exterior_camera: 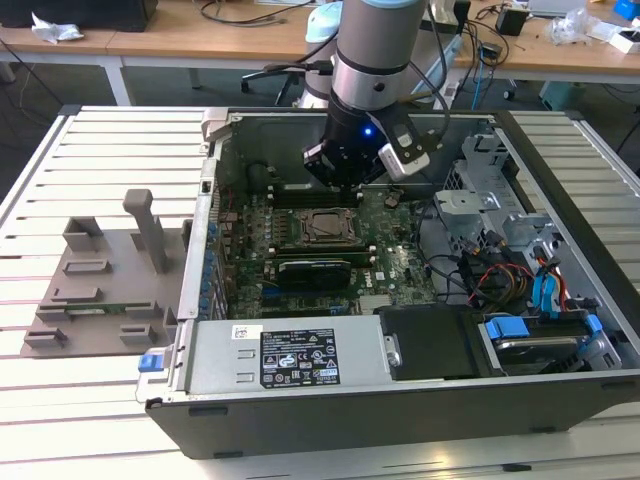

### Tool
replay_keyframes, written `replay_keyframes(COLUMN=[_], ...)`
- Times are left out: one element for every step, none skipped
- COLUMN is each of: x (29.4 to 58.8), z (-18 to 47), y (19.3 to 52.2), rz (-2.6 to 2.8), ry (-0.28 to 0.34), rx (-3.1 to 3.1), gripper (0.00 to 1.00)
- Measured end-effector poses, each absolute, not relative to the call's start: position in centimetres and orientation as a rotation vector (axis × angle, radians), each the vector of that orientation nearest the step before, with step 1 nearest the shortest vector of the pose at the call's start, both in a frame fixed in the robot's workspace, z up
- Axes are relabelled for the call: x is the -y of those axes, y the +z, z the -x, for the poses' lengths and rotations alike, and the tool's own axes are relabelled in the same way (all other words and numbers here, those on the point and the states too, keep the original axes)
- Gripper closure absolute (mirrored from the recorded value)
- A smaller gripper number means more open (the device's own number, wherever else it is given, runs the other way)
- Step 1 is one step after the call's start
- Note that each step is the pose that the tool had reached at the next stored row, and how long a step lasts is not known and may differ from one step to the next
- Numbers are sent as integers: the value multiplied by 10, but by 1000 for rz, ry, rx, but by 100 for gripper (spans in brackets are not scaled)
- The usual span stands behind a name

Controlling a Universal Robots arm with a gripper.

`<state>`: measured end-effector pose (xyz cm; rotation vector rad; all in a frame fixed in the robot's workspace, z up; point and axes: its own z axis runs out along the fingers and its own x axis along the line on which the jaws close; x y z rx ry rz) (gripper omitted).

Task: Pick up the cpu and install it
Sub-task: 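Install the second cpu locking lever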

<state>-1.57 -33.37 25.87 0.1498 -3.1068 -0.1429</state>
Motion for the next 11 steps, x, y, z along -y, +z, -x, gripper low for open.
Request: replay_keyframes(x=[334,334,334,334,334,335,335,336,337,338,339], z=[16,16,16,16,16,16,16,15,15,15,15], y=[259,259,259,259,259,259,259,259,259,259,259], rz=[-150,-150,-150,-150,-150,-150,-150,-150,-150,-150,-150], ry=[-143,-143,-143,-143,-143,-143,-143,-143,-143,-143,-143], rx=[3107,3107,3107,3107,3107,3107,3107,3107,3107,3107,3107], gripper=[89,89,89,89,89,89,89,89,89,89,89])
